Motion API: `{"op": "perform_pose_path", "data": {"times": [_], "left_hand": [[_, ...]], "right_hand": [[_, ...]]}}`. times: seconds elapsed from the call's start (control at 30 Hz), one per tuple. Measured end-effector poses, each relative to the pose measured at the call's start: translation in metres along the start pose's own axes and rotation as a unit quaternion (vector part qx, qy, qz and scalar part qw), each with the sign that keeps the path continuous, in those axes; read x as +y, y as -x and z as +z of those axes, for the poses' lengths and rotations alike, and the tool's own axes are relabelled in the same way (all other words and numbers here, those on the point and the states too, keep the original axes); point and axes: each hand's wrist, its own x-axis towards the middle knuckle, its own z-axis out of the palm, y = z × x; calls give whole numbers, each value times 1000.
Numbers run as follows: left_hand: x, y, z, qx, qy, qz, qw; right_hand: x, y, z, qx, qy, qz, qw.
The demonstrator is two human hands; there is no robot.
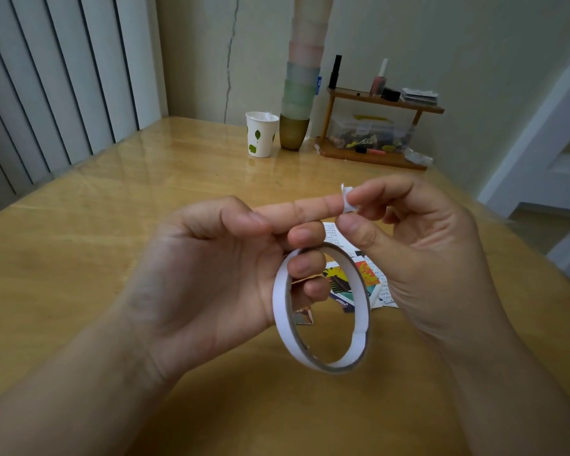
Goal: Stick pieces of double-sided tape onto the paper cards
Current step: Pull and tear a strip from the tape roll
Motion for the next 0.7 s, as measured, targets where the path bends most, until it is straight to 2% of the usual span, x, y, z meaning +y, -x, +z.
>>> {"op": "perform_pose_path", "data": {"times": [0.13,0.33,0.53,0.7], "left_hand": [[0,-1,-2,-2,-14,-37,999],[-2,-1,-4,-3,-61,12,998],[-4,2,-3,23,42,-8,999],[-2,3,-8,11,113,-38,993]], "right_hand": [[0,0,-1,2,19,-3,1000],[0,1,1,1,0,-4,1000],[0,0,2,-11,-46,25,999],[0,0,3,-16,-67,45,997]]}}
